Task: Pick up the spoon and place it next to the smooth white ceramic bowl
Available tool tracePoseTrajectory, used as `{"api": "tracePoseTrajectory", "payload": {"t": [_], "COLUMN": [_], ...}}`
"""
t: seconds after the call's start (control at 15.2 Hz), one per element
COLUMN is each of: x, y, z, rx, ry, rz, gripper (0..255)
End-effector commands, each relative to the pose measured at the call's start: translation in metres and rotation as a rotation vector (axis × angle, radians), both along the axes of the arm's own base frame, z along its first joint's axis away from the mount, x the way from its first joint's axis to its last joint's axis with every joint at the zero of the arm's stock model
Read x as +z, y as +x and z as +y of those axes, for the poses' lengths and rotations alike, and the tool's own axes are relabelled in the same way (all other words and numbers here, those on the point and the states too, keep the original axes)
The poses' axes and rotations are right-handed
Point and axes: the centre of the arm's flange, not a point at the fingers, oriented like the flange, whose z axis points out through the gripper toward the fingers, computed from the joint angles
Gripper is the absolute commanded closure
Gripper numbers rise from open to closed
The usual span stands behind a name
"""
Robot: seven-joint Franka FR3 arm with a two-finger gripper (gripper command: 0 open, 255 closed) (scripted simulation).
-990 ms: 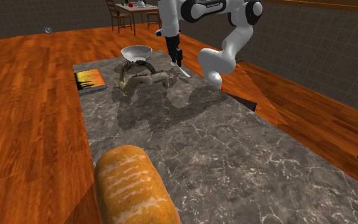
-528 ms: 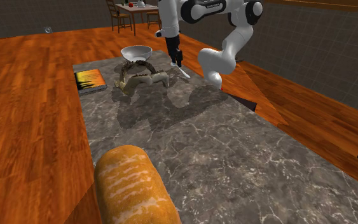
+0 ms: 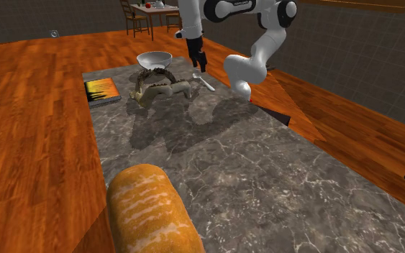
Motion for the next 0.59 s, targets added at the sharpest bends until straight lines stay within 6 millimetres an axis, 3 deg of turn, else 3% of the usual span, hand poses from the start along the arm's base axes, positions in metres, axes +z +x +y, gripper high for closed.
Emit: {"api": "tracePoseTrajectory", "payload": {"t": [0.0,0.07,0.53], "x": [0.024,0.034,0.034], "y": [0.004,0.005,0.005], "z": [-0.001,-0.002,-0.002], "rx": [0.000,0.000,0.000], "ry": [0.000,0.000,0.000], "rz": [0.000,0.000,0.000], "gripper": [0,0,0]}}
